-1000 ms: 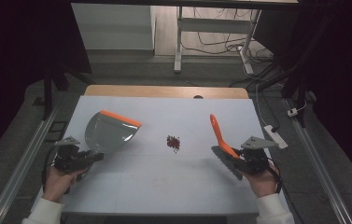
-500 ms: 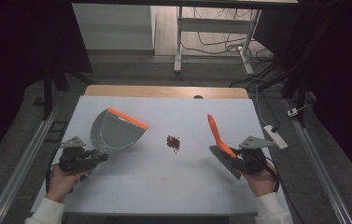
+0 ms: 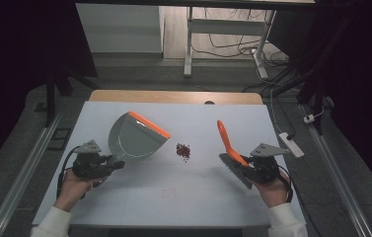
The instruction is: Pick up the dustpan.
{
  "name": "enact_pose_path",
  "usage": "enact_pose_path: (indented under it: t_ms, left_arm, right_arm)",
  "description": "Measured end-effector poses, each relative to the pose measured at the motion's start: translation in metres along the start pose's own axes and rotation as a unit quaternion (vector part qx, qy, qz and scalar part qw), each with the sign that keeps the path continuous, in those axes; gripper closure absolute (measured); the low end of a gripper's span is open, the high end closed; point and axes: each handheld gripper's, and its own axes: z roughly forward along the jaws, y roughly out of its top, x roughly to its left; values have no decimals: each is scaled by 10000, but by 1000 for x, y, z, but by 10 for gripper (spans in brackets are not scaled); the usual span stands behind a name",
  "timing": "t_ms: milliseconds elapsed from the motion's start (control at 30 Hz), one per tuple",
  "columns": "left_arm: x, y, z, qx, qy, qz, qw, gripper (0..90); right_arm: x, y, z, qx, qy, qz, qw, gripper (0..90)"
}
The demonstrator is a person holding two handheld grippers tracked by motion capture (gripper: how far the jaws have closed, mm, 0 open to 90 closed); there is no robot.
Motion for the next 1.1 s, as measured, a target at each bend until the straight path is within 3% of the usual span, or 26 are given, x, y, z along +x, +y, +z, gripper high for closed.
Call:
enact_pose_path:
  t_ms: [400,533,600,833,1100]
  left_arm:
    - [-5,18,16,195,-239,338,9990,618]
    - [-10,18,21,356,-370,547,9972,618]
    - [-13,17,22,460,-329,630,9964,618]
    - [-19,9,22,758,-449,778,9931,618]
    - [-21,5,23,940,-727,912,9887,617]
  right_arm:
    - [1,3,1,-30,3,14,10000,703]
    - [2,4,2,-36,10,2,10000,703]
    - [2,4,1,-33,14,9,10000,703]
    - [2,5,1,-56,13,5,10000,703]
    - [4,14,10,-77,70,-34,9999,703]
